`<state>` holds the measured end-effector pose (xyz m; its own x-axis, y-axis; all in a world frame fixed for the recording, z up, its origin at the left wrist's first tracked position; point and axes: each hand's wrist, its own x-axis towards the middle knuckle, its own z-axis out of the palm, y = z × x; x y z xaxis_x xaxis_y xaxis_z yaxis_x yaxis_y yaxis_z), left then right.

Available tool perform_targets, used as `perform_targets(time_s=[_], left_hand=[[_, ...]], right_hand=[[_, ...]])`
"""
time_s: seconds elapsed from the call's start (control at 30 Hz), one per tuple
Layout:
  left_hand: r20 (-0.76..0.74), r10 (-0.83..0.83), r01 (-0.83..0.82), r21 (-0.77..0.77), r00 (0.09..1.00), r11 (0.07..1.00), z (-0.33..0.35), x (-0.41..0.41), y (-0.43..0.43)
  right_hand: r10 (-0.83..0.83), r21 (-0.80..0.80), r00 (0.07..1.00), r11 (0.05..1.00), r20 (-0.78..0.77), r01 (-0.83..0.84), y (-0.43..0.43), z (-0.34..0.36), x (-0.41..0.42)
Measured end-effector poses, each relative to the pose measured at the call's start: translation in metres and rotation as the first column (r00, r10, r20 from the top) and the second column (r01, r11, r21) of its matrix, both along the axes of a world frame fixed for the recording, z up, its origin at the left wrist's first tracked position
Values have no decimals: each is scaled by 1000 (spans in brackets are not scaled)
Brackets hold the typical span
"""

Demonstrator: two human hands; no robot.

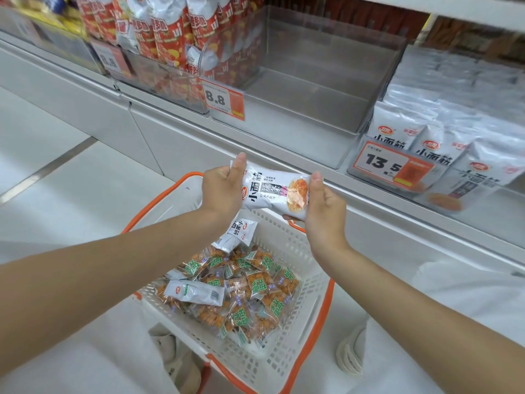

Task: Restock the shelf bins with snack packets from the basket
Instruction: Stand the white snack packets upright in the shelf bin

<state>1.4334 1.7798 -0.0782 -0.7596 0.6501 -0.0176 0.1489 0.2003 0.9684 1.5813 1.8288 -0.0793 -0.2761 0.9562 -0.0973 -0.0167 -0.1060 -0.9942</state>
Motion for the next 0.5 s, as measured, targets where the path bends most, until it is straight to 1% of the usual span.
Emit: perform_targets(time_s=[0.07, 0.13, 0.2, 0.27, 0.37, 0.5], left_hand=[[-64, -53, 53, 0, 997, 999, 5, -5, 2], [-185, -96, 98, 2, 978, 995, 9, -9, 3], [-295, -103, 111, 10, 950, 994, 9, -9, 2], [-353, -95, 107, 16, 931, 994, 7, -5, 2], [-351, -94, 104, 12, 932, 994, 4, -3, 4], [-296, -95, 110, 33, 951, 993, 0, -10, 14]], right_hand=[[21, -14, 999, 1000, -38, -22, 2, 3, 2], [56, 14, 997, 998, -50, -55, 8, 5, 5], [67, 62, 998, 996, 0, -66, 11, 4, 8], [34, 109, 998, 993, 60, -40, 10, -1, 9], [6, 144, 995, 989, 96, -19, 12, -6, 11], [92, 79, 994, 992, 58, -96, 19, -3, 14]])
